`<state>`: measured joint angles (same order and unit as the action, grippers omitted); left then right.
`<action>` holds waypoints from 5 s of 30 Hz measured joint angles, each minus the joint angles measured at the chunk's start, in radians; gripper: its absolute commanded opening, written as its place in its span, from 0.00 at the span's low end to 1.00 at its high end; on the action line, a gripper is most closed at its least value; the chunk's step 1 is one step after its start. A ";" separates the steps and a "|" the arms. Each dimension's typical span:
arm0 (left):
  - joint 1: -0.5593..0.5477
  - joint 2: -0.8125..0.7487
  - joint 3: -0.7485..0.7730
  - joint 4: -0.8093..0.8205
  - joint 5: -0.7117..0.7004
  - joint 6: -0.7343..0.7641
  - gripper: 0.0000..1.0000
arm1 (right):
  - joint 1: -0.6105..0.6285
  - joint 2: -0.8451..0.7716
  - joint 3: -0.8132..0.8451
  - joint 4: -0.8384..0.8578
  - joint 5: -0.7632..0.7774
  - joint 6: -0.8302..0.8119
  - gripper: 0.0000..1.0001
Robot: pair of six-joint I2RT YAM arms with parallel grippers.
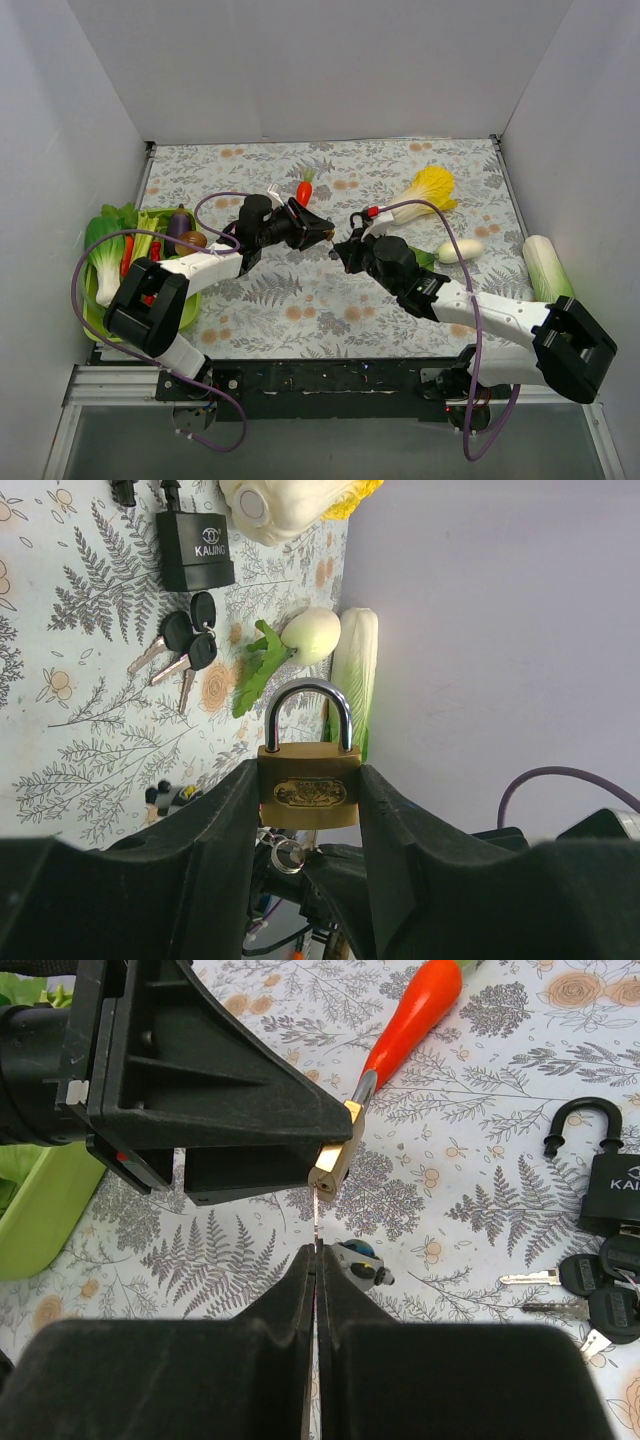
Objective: Unlock with the key
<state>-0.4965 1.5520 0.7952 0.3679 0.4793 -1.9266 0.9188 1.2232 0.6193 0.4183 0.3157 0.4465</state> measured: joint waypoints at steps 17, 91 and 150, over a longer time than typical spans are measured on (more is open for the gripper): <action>0.000 0.000 0.000 0.000 0.001 0.001 0.00 | -0.002 0.010 0.000 -0.007 0.008 0.003 0.01; -0.001 0.000 0.000 0.013 -0.144 0.068 0.00 | -0.029 0.167 0.111 0.037 0.024 0.018 0.01; -0.026 -0.044 -0.050 0.525 0.015 0.175 0.00 | -0.280 0.021 -0.014 0.352 -0.461 0.367 0.01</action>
<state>-0.5224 1.5082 0.7448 0.8925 0.4942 -1.7515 0.6388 1.2438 0.6052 0.7708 -0.1455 0.8135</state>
